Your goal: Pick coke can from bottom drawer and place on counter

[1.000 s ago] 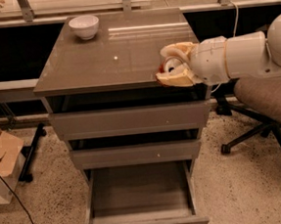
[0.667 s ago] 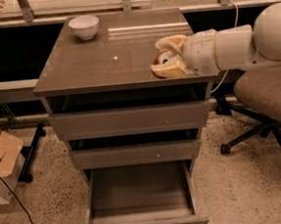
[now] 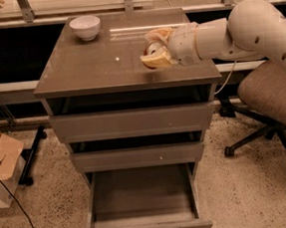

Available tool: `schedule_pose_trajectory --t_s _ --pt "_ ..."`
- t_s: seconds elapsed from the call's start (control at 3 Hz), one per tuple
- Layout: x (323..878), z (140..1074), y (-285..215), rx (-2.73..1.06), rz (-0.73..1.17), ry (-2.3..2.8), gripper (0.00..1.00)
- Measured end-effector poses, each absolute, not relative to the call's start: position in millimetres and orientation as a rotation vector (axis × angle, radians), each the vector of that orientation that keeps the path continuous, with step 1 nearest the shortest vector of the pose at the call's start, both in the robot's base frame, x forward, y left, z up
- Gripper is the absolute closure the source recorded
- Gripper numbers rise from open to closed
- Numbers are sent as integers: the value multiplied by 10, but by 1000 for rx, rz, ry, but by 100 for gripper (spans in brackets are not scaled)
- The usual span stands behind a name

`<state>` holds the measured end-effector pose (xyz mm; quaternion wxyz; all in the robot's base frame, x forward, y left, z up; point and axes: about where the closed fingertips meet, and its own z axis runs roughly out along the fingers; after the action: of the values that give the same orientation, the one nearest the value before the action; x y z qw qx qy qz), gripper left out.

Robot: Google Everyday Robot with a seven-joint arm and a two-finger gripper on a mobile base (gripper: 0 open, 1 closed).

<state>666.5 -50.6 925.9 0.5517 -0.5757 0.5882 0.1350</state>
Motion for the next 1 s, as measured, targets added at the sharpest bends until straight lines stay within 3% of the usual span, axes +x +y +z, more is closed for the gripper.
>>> schedule_pose_trajectory --t_s 0.67,1.0 --pt "7099 9158 -314 -1377 299 1370 100" --pt "7324 9093 -254 -1400 280 1365 82"
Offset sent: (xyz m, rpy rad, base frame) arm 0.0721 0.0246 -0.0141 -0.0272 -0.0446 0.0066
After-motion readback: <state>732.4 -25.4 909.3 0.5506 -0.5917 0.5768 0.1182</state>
